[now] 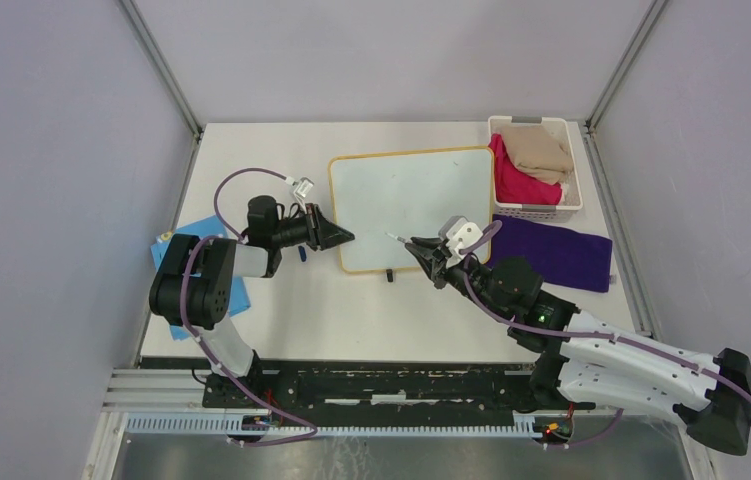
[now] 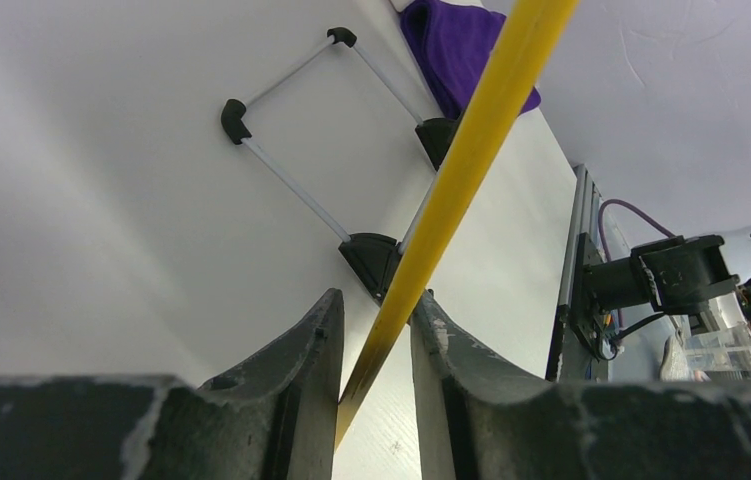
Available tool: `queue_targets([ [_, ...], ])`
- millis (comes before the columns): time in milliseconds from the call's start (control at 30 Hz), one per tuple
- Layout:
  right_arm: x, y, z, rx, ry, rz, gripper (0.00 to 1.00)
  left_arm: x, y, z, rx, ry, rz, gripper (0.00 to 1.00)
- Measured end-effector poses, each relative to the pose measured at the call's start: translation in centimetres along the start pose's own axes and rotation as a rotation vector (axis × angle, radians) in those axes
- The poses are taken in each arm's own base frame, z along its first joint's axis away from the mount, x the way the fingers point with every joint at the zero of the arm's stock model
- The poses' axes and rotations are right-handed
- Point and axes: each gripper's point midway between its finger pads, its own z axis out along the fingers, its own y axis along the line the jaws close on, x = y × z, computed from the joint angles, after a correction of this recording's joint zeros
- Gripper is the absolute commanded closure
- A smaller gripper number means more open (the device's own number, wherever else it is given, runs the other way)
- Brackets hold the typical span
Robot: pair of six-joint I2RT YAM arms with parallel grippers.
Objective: Write a sentence on the whiteboard
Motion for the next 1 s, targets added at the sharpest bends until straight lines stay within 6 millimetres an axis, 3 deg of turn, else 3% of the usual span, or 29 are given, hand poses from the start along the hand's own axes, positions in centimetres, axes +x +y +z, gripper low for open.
queue_targets([
  [533,0.6,0.1,0.5,0.004,0.015,0.003,1.0,-0.2,-0.4,0.1,0.027,0.009,0.033,0.87],
  [800,1.4,-1.6,1.9,0.127,0.037,0.013,1.0,0.0,-0.5,0.2,0.029,0.015,0.04,0.97],
  [1000,1.7,-2.8,3.7,0.223,0.046,0.01,1.0,0.1,-0.5,0.2,0.03,0.017,0.044,0.98],
])
